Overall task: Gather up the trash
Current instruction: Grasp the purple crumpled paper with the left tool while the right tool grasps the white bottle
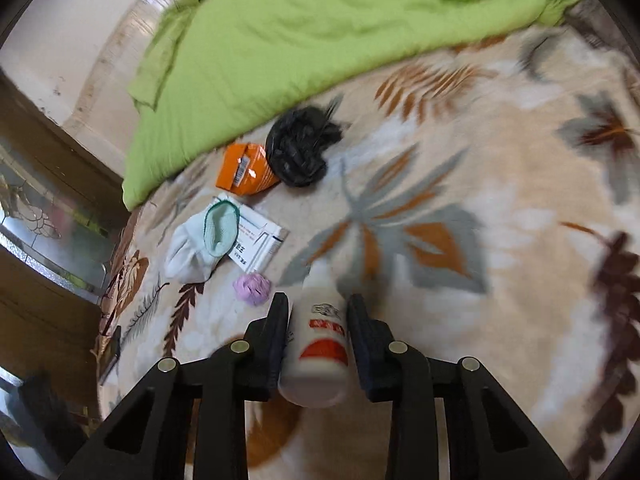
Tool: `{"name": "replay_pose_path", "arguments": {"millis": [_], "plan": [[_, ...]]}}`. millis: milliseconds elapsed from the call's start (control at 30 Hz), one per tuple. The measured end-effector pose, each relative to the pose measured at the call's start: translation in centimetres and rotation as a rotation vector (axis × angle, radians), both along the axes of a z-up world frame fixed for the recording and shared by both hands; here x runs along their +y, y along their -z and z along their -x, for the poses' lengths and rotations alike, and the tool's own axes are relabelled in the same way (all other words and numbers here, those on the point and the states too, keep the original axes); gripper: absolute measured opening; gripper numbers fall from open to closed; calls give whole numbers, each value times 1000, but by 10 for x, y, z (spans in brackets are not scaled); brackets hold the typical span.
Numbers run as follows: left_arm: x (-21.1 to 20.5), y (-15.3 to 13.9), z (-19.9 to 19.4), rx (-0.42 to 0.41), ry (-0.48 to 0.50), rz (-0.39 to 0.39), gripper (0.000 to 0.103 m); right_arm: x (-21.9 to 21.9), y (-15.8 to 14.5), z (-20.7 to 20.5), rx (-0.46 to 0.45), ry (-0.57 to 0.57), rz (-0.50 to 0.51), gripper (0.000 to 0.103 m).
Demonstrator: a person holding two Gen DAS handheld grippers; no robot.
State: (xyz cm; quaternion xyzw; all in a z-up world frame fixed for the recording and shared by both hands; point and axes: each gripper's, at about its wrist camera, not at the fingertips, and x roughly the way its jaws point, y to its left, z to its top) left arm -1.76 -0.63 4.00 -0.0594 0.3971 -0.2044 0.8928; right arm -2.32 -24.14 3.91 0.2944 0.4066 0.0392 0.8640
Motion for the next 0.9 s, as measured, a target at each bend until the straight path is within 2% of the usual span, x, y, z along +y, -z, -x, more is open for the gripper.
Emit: {"name": "replay_pose_path", "arguments": {"millis": [100, 233, 333, 433, 467, 533, 600, 700, 900], "plan": [[-23, 4, -23, 16, 19, -32, 66, -5, -3, 17, -46, 12, 38, 32], [-47, 13, -50, 48, 32, -64, 65, -16, -1, 17, -45, 26, 39, 32], [-59, 25, -70, 92, 25, -102, 50, -21, 9, 12, -1, 19, 37, 32], [-63, 29, -77, 89, 25, -118, 49, -14, 13, 9, 21, -12, 61, 32], [-64, 28, -78, 88, 29, -125, 40, -10, 14, 8, 31, -28, 81, 32], [-61, 30, -79, 89, 11, -130, 30, -8, 15, 7, 36, -35, 86, 32], [-56, 29, -79, 95, 16, -104, 29, -8, 17, 6, 39, -46, 86, 33], [-49, 27, -68, 91, 29, -111, 29, -7, 24, 2, 69, -67, 58, 34], [-31, 21, -23, 65, 75, -147, 29, 13, 20, 2, 65, -114, 205, 33]]}}
